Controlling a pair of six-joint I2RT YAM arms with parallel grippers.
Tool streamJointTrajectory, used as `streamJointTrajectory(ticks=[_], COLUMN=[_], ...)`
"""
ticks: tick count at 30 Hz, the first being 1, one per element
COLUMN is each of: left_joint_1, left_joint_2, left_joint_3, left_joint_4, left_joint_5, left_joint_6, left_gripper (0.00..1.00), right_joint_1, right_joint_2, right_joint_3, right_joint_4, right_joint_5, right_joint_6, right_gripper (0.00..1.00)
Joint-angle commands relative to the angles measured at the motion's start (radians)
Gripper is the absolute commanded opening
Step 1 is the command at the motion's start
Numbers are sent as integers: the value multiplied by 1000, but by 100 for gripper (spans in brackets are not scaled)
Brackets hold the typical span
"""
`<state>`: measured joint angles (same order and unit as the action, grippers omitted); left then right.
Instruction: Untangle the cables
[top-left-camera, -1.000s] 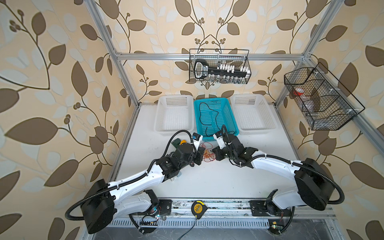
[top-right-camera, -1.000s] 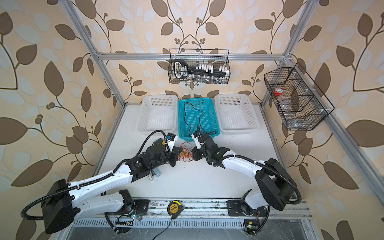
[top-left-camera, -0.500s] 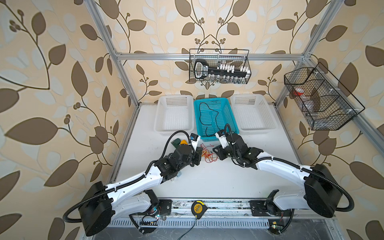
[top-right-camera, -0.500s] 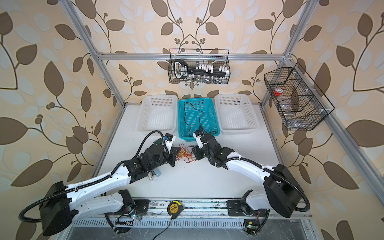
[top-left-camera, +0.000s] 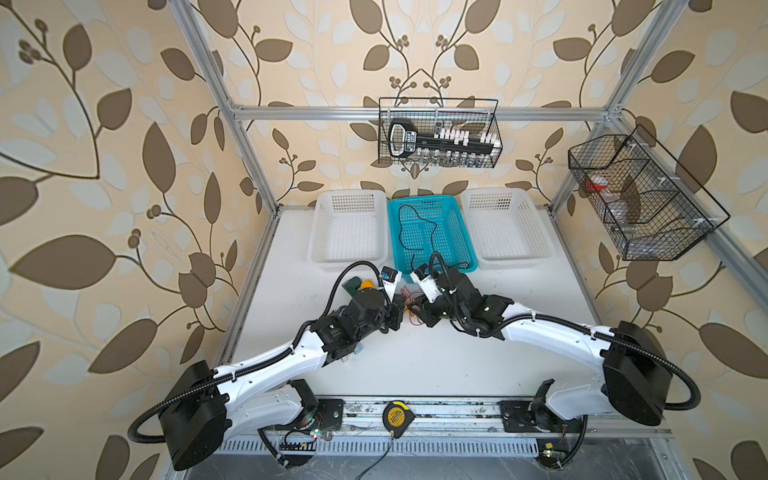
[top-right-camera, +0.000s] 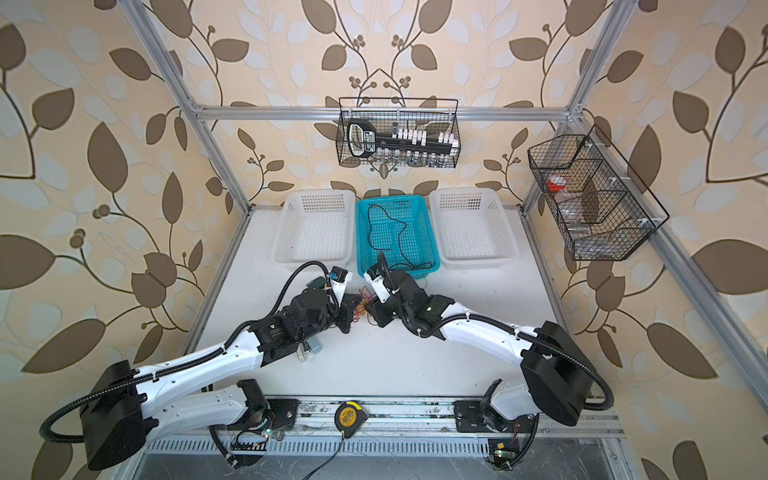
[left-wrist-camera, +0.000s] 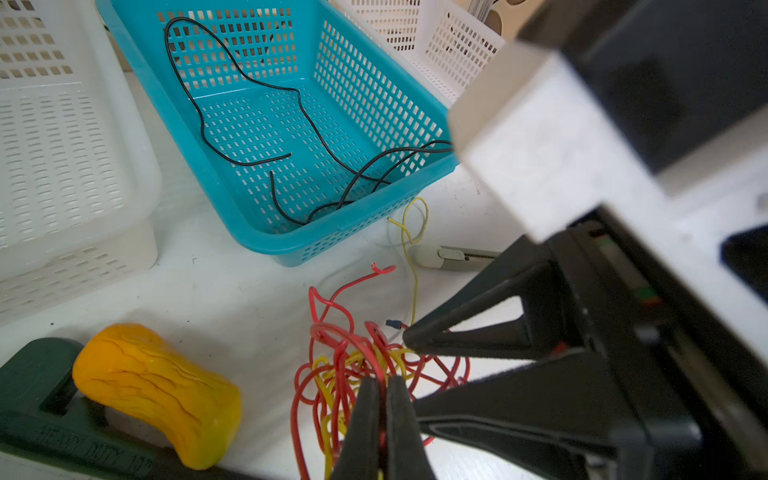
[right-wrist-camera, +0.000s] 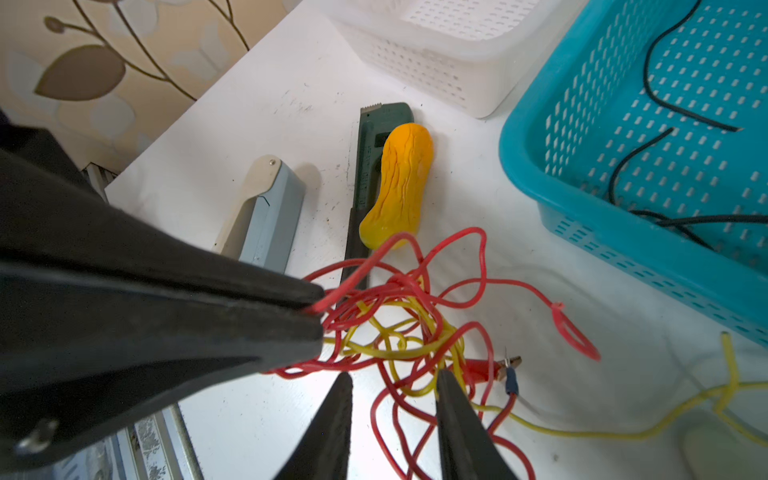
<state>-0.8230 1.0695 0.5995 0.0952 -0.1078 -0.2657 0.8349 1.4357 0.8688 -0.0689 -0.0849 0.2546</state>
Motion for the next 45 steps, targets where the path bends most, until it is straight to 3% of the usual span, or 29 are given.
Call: streamJointTrajectory(ticks=[1, 7, 24, 33, 37, 45], left_joint_1=[10, 10, 10, 10, 9, 9], left_joint_2=[-9, -19, -3, -6, -10, -13], left_joint_3=[19, 10, 25, 24, 23, 16], left_joint_4=[61, 71, 96, 106, 100, 83], left_joint_5=[-2, -2, 21, 20, 16, 9], left_joint_6=[-13, -17, -25, -32, -33, -35], left_gripper=[0, 0, 0, 0, 0, 0], right_joint_1=[24, 32, 51, 52, 51, 46], right_joint_2=[30, 38, 108, 153, 160, 130], right_joint_3=[24, -8, 1, -2, -11, -41], right_joint_4=[-36, -40, 0, 58, 70, 98], right_joint_5=[45, 113, 114, 120, 118, 127], right_joint_6=[-37, -54, -61, -30, -31, -42], right_gripper=[35, 36, 32, 22, 8, 0])
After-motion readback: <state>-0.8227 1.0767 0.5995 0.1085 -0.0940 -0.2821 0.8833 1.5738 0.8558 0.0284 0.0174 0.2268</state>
